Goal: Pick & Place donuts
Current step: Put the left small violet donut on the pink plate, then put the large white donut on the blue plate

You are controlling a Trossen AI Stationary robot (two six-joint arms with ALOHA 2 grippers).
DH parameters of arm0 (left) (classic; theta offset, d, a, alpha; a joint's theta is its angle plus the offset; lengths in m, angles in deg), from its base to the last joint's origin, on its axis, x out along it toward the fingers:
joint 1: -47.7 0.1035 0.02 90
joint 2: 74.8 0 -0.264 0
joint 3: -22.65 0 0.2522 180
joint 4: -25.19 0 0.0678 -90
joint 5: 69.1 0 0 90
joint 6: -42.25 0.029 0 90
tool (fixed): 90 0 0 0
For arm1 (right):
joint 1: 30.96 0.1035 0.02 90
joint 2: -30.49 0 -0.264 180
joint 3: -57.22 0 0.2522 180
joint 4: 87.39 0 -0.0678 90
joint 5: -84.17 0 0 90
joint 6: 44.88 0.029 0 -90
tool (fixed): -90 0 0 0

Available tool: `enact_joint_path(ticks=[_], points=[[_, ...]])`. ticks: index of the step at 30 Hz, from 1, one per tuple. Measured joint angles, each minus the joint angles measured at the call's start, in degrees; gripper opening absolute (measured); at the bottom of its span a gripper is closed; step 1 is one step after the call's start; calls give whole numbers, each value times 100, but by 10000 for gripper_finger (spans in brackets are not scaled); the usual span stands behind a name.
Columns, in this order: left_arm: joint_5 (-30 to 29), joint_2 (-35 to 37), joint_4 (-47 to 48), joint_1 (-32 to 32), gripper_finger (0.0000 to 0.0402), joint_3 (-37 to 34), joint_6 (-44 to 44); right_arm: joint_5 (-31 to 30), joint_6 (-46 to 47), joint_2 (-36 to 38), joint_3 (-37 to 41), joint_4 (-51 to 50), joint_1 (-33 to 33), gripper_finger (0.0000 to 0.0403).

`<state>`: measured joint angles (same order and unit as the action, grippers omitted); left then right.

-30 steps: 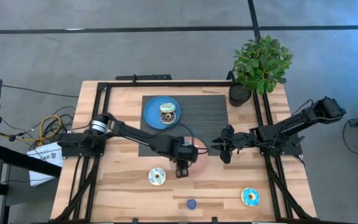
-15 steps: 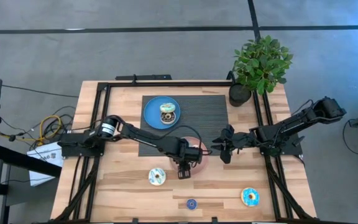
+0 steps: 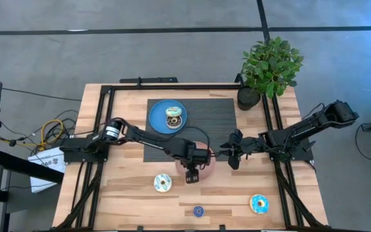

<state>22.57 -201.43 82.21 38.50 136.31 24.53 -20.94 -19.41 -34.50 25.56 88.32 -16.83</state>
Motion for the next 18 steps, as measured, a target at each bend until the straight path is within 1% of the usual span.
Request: enact_joint_path(ticks=[3,5,7,10,13,14,16,18], points=[[-67,0,177,57,254,296,39,2,0,0,0,0,0,124],[-308,0,487,72,250,582,136,3,0,0,0,0,0,124],[-765,2,826,69,245,849,209,5,0,0,0,0,0,124],[-1642,2,1568,41,235,1158,216,11,0,0,0,-3,2,124],[-2335,11,2087,-45,222,1235,259,17,0,0,0,-28,2,124],[-2454,11,2285,-75,217,1235,297,19,0,0,0,-40,4,124],[-2495,13,2740,-131,208,1189,307,20,0,0,0,-59,20,124],[-2641,22,3143,-144,198,1049,164,20,2,0,0,-88,67,124]])
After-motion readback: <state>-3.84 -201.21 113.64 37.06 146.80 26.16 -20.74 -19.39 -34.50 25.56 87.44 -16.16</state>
